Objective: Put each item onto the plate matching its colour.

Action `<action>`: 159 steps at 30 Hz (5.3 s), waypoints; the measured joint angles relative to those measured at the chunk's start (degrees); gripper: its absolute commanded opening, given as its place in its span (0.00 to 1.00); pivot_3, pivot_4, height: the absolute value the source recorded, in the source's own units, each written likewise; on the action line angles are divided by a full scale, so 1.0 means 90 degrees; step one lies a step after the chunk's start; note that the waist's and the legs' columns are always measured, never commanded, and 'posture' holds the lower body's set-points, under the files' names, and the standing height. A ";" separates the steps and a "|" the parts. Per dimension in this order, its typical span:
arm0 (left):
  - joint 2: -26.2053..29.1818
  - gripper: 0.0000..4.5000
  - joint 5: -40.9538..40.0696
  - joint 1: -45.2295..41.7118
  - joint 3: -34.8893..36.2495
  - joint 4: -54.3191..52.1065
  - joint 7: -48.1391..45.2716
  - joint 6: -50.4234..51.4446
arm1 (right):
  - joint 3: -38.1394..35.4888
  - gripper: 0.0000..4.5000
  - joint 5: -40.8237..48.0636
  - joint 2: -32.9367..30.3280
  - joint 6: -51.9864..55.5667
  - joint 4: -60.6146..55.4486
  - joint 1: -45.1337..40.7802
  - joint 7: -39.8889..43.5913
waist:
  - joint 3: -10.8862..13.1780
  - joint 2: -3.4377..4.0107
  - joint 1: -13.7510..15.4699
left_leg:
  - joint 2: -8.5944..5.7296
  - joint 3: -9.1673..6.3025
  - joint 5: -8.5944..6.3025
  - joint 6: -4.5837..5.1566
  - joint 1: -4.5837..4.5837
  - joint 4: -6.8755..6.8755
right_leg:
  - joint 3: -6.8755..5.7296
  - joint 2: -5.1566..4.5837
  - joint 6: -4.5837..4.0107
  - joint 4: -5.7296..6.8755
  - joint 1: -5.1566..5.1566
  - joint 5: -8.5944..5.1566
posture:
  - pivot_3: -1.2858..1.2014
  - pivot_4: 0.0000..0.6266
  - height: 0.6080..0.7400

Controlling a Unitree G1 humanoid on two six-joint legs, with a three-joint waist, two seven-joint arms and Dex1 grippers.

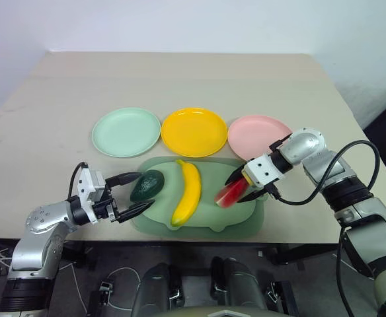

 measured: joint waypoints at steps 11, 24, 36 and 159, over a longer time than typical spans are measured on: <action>0.0019 1.00 -0.0002 -0.0098 0.0001 -0.0170 0.0130 0.0128 | 0.0005 0.30 0.0046 -0.0010 0.0221 -0.0085 -0.0188 0.0001 | -0.0003 -0.0001 -0.0017 | 0.0004 0.0001 0.0000 0.0000 0.0006 0.0002 | 0.0000 0.0002 0.0000 0.0001 0.0003 0.0000 | 0.52 0.24 0.67; 0.0021 1.00 -0.0007 -0.0154 0.0002 -0.0170 0.0159 0.0212 | -0.0145 0.29 0.0643 -0.0204 0.1565 -0.0922 -0.0091 0.0000 | -0.0001 0.0004 0.0007 | 0.0003 0.0001 0.0000 0.0000 0.0000 0.0002 | 0.0000 0.0000 -0.0001 0.0001 -0.0002 0.0000 | 0.52 0.24 0.67; 0.0021 1.00 -0.0006 -0.0354 -0.0004 -0.0185 0.0196 0.0375 | -0.0107 0.94 0.0056 -0.0244 0.1585 -0.0890 0.0001 -0.0033 | 0.0001 0.0006 0.0000 | 0.0003 0.0002 0.0000 0.0000 -0.0001 0.0001 | 0.0000 0.0002 0.0000 0.0001 -0.0002 0.0000 | 0.52 0.24 0.67; 0.0018 1.00 0.0001 -0.0607 -0.0126 0.0130 0.0085 0.0114 | -0.1055 1.00 -0.1635 0.0088 0.2438 0.3680 -0.1769 -0.3738 | 0.0012 0.0024 -0.0261 | 0.0001 0.0032 0.0004 -0.0005 -0.0033 0.0011 | 0.0017 -0.0008 0.0022 0.0077 -0.0037 -0.0009 | 0.52 0.24 0.67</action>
